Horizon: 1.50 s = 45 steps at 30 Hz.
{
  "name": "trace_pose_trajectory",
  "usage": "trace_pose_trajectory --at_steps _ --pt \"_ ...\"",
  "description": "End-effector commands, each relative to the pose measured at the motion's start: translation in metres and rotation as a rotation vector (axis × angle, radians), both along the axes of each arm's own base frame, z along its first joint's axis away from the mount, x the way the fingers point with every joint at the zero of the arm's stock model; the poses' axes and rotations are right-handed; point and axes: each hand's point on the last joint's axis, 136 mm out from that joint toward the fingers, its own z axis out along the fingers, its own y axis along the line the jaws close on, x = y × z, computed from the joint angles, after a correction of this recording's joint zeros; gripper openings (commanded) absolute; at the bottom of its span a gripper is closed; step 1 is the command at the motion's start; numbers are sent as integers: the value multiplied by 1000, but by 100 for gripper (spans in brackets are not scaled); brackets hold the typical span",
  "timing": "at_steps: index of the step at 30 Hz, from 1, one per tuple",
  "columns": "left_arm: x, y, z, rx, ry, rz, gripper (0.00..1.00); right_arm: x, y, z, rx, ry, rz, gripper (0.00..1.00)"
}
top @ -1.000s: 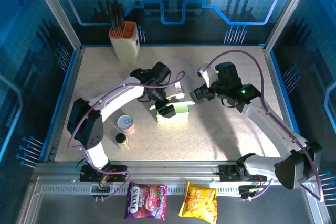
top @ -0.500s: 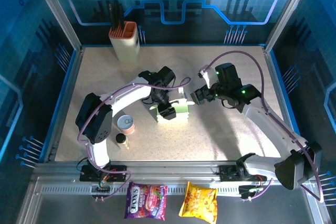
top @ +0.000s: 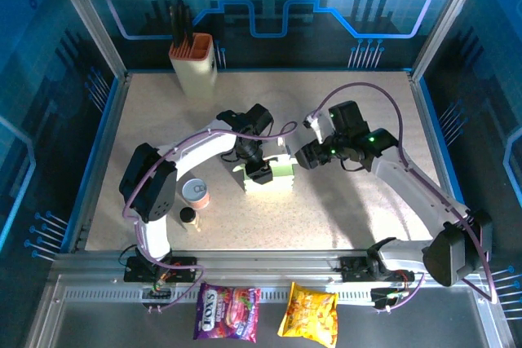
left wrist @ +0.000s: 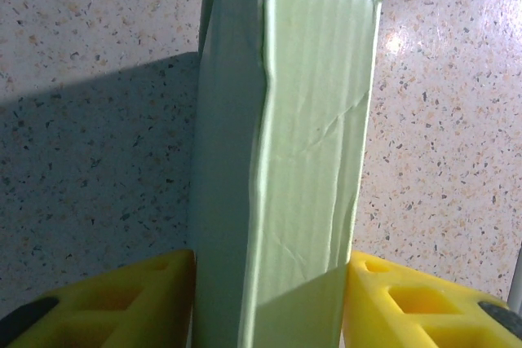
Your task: Fold the paper box
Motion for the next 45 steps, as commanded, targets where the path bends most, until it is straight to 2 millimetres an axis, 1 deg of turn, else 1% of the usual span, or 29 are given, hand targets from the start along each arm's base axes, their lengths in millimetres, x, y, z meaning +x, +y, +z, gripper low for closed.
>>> trace_pose_trajectory --at_steps 1,6,13,23,28,32,37,41,45 --pt "-1 -2 -3 2 6 -18 48 -13 7 -15 15 83 65 73" --pt "-2 -1 -4 7 5 -18 49 -10 16 -32 -27 127 85 68" --pt "-3 -1 -3 4 6 -16 49 -1 26 -48 -16 156 86 56" --pt "0 -3 -2 -6 -5 -2 49 -9 33 -47 19 177 90 34" --pt "0 -3 -2 -15 -10 10 49 -14 39 -42 46 192 83 29" --pt "-1 -2 -4 -16 -6 22 49 -16 42 -43 47 208 58 25" --pt "-1 -1 -5 -15 -12 39 49 -17 42 -46 36 224 12 20" --pt "-1 -1 -4 -25 -19 48 49 -16 40 -48 12 217 -30 20" --pt "-1 0 -4 -27 -23 56 49 -15 37 -54 -18 204 -64 15"
